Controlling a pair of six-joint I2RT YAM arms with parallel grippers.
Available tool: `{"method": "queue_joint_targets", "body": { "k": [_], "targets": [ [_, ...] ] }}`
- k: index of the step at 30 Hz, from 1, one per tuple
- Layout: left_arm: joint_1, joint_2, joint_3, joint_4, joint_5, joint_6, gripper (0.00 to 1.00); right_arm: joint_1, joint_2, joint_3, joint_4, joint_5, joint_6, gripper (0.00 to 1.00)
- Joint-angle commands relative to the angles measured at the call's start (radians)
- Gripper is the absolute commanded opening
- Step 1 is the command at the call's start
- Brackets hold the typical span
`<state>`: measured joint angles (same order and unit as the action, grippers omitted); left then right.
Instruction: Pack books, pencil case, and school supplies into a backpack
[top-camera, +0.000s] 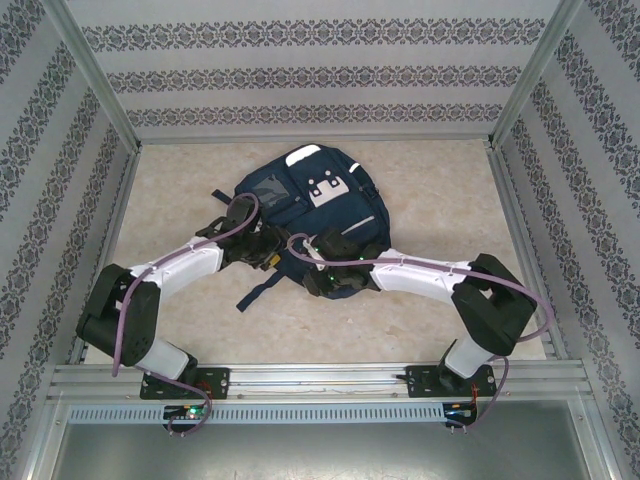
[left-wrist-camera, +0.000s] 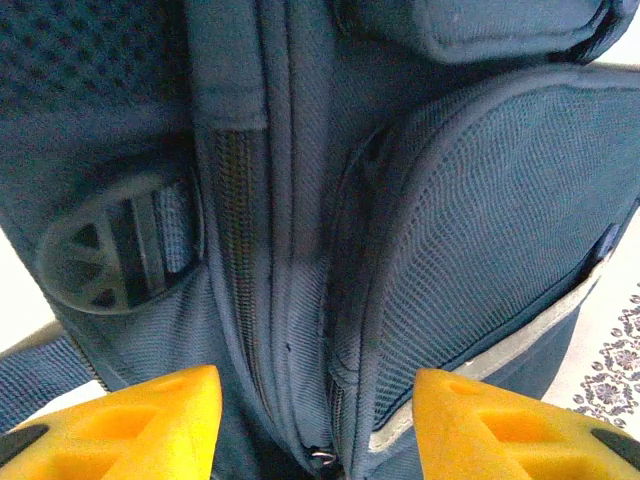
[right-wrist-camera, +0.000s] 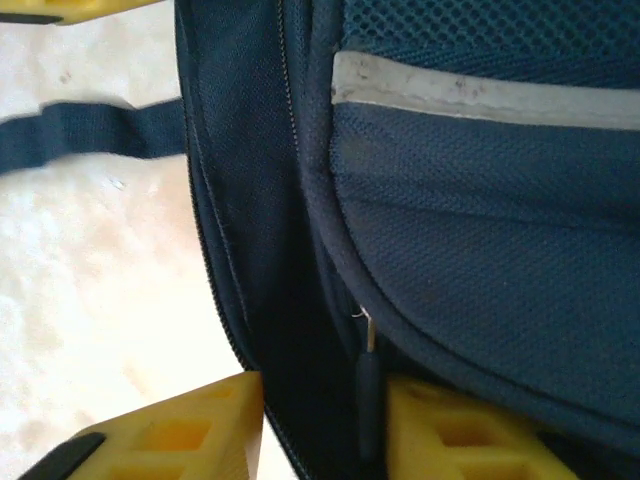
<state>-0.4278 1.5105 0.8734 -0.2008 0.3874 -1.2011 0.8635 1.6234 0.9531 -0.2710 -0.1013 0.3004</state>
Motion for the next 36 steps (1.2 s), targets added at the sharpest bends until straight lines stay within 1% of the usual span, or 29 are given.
{"method": "queue_joint_targets", "body": {
  "k": [1, 3, 5, 8, 10, 12, 18, 20, 22, 23, 25, 27, 29, 32, 34, 36],
  "targets": [
    [-0.033, 0.019, -0.006, 0.064, -0.054, -0.067, 0.54, 0.022, 0.013, 0.045, -0.074, 0.118, 0.038, 0.16],
    [-0.054, 0.025, 0.001, 0.038, -0.088, -0.069, 0.55, 0.033, -0.007, 0.048, -0.078, 0.120, 0.046, 0.06],
    [-0.075, 0.031, 0.007, 0.000, -0.137, -0.085, 0.56, 0.039, -0.029, 0.046, -0.075, 0.111, 0.055, 0.00],
    [-0.109, 0.045, 0.008, 0.007, -0.182, -0.113, 0.58, 0.043, -0.079, 0.040, -0.053, 0.065, 0.057, 0.00],
    [-0.123, 0.068, 0.017, 0.031, -0.178, -0.114, 0.59, 0.043, -0.116, 0.037, -0.028, 0.040, 0.056, 0.00],
    [-0.126, 0.087, 0.030, 0.041, -0.173, -0.112, 0.60, 0.044, -0.149, 0.036, -0.008, 0.026, 0.055, 0.00],
    [-0.126, 0.105, 0.053, 0.042, -0.182, -0.120, 0.59, 0.045, -0.172, 0.041, 0.000, 0.017, 0.045, 0.00],
    [-0.142, 0.112, 0.062, 0.037, -0.219, -0.121, 0.49, 0.047, -0.177, 0.052, -0.004, 0.002, 0.042, 0.00],
    [-0.146, 0.118, 0.049, 0.059, -0.238, -0.115, 0.37, 0.048, -0.174, 0.045, -0.014, 0.015, 0.053, 0.00],
    [-0.144, 0.122, 0.040, 0.069, -0.239, -0.113, 0.31, 0.048, -0.171, 0.043, -0.027, 0.026, 0.055, 0.00],
    [-0.143, 0.129, 0.021, 0.092, -0.239, -0.112, 0.13, 0.049, -0.163, 0.033, -0.062, 0.043, 0.050, 0.00],
    [-0.143, 0.134, 0.011, 0.108, -0.227, -0.111, 0.04, 0.048, -0.163, 0.007, -0.078, 0.056, 0.048, 0.00],
    [-0.143, 0.137, 0.011, 0.105, -0.207, -0.109, 0.00, 0.048, -0.168, -0.016, -0.083, 0.051, 0.047, 0.00],
    [-0.144, 0.133, 0.017, 0.079, -0.189, -0.115, 0.00, 0.048, -0.170, -0.034, -0.087, 0.006, 0.040, 0.00],
    [-0.144, 0.125, 0.015, 0.079, -0.178, -0.126, 0.00, 0.048, -0.171, -0.040, -0.081, 0.001, 0.048, 0.09],
    [-0.145, 0.114, 0.009, 0.084, -0.173, -0.133, 0.00, 0.048, -0.164, -0.035, -0.075, 0.002, 0.047, 0.16]
  ]
}}
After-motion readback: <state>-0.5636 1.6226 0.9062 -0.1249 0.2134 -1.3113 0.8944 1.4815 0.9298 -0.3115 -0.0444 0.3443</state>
